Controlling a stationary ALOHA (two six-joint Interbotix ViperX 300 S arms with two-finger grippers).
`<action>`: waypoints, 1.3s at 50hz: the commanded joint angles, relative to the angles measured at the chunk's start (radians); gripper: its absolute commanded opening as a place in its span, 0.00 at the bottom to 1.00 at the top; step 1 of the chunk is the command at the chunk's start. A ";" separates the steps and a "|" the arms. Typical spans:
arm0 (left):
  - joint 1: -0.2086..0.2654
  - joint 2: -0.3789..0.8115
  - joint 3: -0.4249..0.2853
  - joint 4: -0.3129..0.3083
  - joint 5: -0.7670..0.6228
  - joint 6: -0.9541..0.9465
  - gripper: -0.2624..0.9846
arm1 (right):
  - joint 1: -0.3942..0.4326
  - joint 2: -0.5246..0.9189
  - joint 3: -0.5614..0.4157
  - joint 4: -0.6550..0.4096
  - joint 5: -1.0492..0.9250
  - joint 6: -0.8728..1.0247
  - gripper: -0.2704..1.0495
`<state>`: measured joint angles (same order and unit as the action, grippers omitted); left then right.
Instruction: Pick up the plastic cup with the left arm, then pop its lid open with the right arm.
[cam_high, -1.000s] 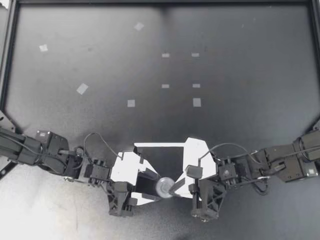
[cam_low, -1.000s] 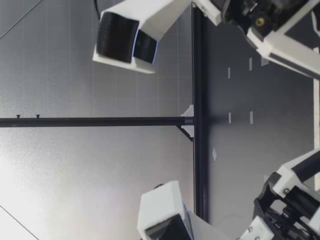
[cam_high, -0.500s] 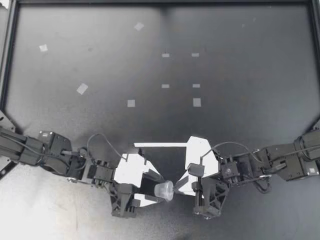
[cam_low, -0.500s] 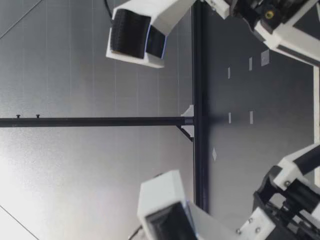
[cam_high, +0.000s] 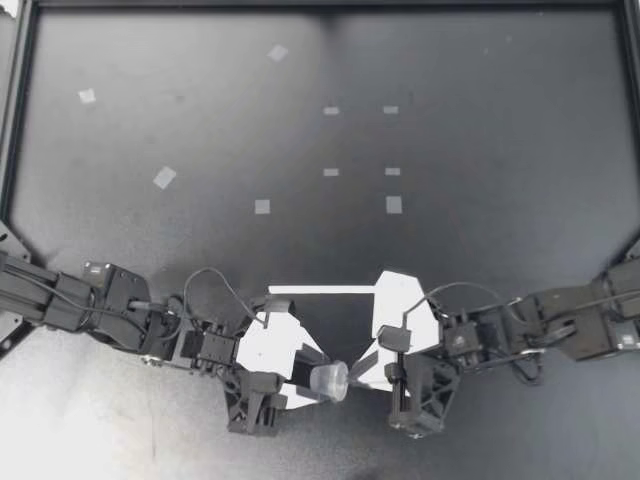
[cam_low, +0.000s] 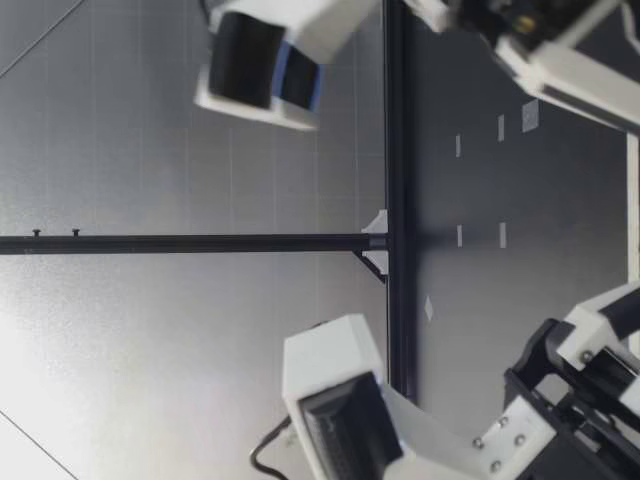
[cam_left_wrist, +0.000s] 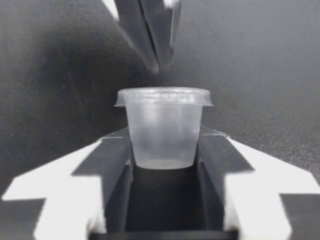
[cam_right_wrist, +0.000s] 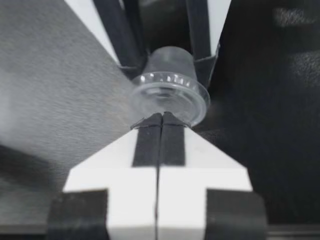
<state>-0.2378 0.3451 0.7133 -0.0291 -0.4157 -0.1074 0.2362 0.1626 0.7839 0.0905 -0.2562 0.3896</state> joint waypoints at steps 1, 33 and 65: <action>0.002 -0.040 -0.006 0.000 -0.003 0.005 0.36 | -0.006 -0.075 0.005 0.011 -0.006 0.008 0.15; 0.009 -0.245 0.184 -0.120 -0.572 0.308 0.30 | -0.006 -0.020 0.210 0.025 -0.969 0.635 0.69; 0.009 -0.241 0.167 -0.123 -0.500 0.290 0.30 | -0.008 -0.161 0.181 -0.035 -0.968 0.480 0.69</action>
<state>-0.2301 0.1227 0.8928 -0.1534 -0.9189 0.1887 0.2347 0.0506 0.9679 0.0568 -1.2180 0.9035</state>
